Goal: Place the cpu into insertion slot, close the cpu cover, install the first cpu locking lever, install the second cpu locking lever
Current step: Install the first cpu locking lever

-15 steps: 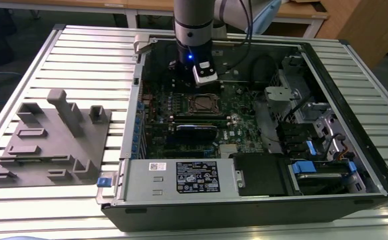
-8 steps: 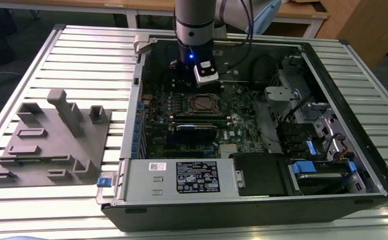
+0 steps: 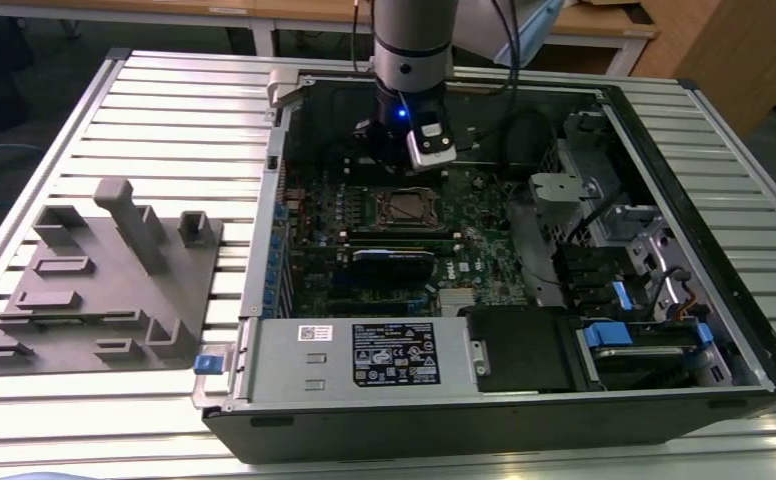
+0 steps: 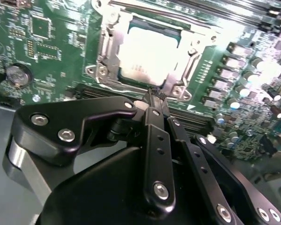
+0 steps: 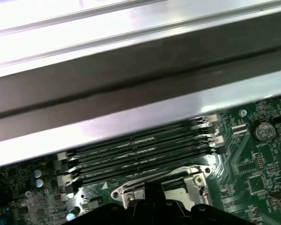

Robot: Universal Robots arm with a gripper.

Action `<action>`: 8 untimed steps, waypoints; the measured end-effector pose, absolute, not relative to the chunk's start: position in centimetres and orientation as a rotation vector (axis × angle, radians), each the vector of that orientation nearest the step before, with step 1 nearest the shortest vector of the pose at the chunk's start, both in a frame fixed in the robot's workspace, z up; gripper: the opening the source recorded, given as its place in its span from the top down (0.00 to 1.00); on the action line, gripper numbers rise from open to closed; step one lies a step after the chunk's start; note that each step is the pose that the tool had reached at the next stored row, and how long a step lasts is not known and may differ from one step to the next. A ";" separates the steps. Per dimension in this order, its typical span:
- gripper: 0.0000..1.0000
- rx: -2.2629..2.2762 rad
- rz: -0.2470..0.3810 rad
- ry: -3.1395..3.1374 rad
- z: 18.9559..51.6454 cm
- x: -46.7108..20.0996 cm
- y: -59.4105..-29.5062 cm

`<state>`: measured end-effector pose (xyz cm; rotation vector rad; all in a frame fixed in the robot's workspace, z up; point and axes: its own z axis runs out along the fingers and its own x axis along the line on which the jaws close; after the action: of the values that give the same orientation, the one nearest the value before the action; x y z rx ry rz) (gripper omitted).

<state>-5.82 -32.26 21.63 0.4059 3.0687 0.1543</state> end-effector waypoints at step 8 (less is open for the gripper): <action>0.89 0.411 0.149 3.094 21.6 -5.1 -33.2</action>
<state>-5.08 -33.17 21.63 0.4109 3.0943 0.1495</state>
